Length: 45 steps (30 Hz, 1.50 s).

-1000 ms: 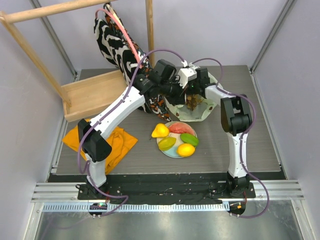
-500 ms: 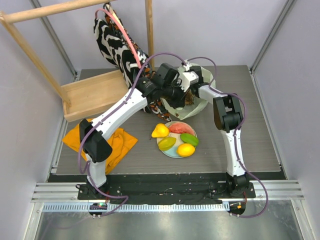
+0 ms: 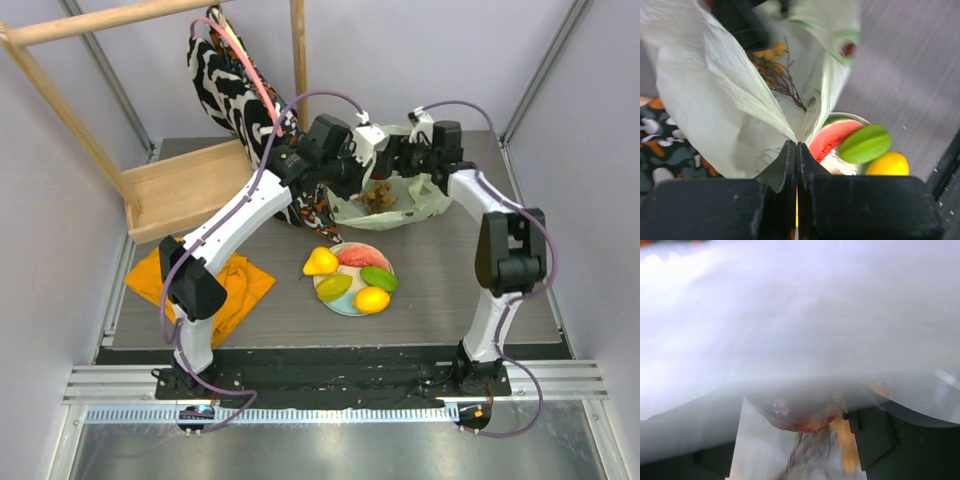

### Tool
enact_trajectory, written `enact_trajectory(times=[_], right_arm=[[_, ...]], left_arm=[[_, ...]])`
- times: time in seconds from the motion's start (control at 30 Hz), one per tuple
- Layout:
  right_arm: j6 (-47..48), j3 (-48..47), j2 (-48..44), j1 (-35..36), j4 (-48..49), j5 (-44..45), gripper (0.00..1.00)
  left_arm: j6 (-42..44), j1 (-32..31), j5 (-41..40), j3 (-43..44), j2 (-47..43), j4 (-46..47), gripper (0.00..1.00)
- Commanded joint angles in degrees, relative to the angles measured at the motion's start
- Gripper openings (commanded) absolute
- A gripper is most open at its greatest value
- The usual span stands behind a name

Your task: Take the fake fruits out of the plastic bag

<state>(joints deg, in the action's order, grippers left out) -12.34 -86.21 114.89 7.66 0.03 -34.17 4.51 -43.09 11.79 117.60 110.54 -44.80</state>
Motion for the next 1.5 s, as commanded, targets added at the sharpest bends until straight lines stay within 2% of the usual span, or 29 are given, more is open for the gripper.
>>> enact_trajectory(times=[0.0, 0.17, 0.33, 0.43, 0.5, 0.6, 0.73, 0.97, 1.03, 1.1, 1.13, 1.17, 1.33, 1.47], right_arm=[[9.3, 5.9, -13.2, -0.5, -7.0, -4.9, 0.48], [16.5, 13.5, -23.5, -0.5, -18.6, -7.0, 0.46], [34.8, 19.8, -34.7, 2.4, -34.6, -7.7, 0.45], [43.2, 23.0, -41.5, 7.9, -39.2, -4.5, 0.46], [45.6, 24.9, -43.2, 13.7, -40.3, -1.4, 0.46], [46.5, 25.5, -42.1, 19.6, -39.1, 0.3, 0.47], [47.8, 25.0, -37.2, 23.5, -37.4, 2.2, 0.47], [51.4, 24.3, -31.1, 24.4, -37.3, 3.1, 0.48], [52.7, 24.3, -30.3, 24.9, -37.5, 3.8, 0.51], [52.2, 24.3, -29.0, 24.9, -36.6, 4.6, 0.64], [51.0, 24.3, -28.8, 24.9, -35.7, 5.8, 0.76], [50.3, 24.2, -28.6, 24.9, -34.3, 6.1, 0.99], [49.4, 20.2, -30.2, 24.9, -35.8, 7.3, 1.00], [48.5, 15.7, -35.4, 24.8, -38.1, 9.4, 1.00]], left_arm=[[-1.8, 3.1, -2.5, 3.7, 0.8, 3.7, 0.00], [-3.5, 5.2, -4.1, 7.1, 3.0, 5.1, 0.00], [-3.6, 6.2, -4.8, 8.7, 4.6, 5.2, 0.00], [-4.2, 6.9, -4.6, 8.5, 5.2, 5.3, 0.00], [-5.9, 7.2, -3.5, 8.4, 5.6, 5.3, 0.00], [-6.4, 7.2, -2.4, 8.4, 5.6, 5.3, 0.00], [-6.7, 7.2, -1.5, 7.6, 4.8, 5.3, 0.00], [-5.5, 7.2, -1.2, 3.8, 1.2, 5.2, 0.00], [-5.0, 7.2, -1.2, 2.6, 0.1, 5.2, 0.00], [-4.7, 7.2, -1.8, 2.2, -0.4, 5.2, 0.00], [-4.7, 7.2, -1.9, 1.9, -0.8, 5.2, 0.00], [-4.7, 7.1, -1.8, 1.8, -0.9, 5.1, 0.00], [-4.7, 7.2, -0.8, 1.5, -1.6, 5.0, 0.00], [-5.0, 7.2, 0.6, 1.4, -1.6, 4.8, 0.00]])
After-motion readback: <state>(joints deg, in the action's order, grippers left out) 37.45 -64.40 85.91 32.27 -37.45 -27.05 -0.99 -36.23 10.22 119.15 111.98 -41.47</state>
